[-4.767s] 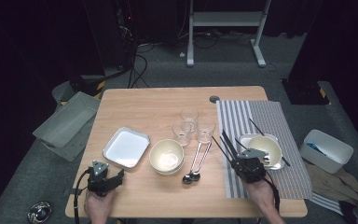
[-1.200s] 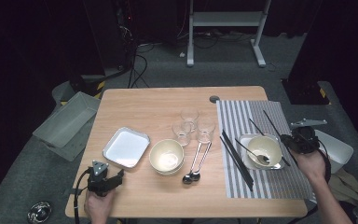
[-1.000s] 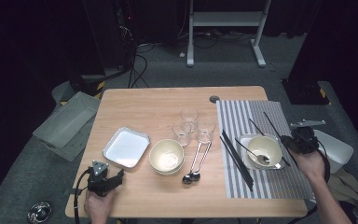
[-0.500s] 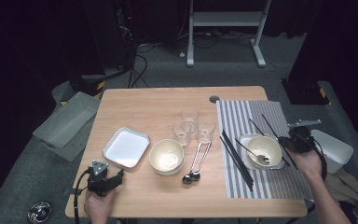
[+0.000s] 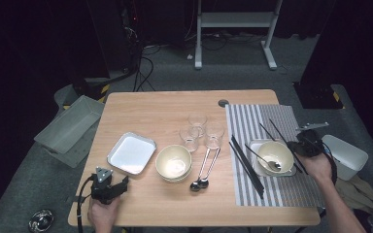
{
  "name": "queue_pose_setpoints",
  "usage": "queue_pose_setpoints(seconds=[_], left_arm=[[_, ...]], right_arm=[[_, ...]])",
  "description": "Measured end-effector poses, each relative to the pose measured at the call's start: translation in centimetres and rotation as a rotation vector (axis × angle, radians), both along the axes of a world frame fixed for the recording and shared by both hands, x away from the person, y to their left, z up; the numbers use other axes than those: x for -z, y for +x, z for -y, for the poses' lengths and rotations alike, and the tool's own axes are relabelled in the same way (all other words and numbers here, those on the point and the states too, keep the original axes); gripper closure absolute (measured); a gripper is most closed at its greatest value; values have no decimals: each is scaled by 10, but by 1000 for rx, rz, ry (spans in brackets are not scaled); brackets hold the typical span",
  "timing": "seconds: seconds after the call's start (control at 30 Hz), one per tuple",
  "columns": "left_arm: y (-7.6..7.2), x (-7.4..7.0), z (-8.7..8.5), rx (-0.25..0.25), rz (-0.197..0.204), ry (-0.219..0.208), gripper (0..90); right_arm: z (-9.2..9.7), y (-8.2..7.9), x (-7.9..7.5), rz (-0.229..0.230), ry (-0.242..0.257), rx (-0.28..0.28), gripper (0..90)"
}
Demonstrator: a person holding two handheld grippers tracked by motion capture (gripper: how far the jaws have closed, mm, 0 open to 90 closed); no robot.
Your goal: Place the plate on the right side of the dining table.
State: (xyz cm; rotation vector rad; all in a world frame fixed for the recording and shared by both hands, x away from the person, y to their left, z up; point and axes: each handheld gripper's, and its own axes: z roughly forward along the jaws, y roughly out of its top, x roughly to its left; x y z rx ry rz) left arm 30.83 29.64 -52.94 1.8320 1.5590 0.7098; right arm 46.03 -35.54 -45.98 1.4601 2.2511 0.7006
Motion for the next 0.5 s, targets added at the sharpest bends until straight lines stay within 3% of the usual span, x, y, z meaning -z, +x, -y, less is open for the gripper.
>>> queue_pose_setpoints(seconds=[0.17, 0.5], left_arm=[[0, 0, 0, 0, -1, 2, 293], [0, 0, 0, 0, -2, 2, 293]], right_arm=[[3, 3, 2, -1, 27, 1, 862], [3, 6, 4, -10, 33, 0, 862]])
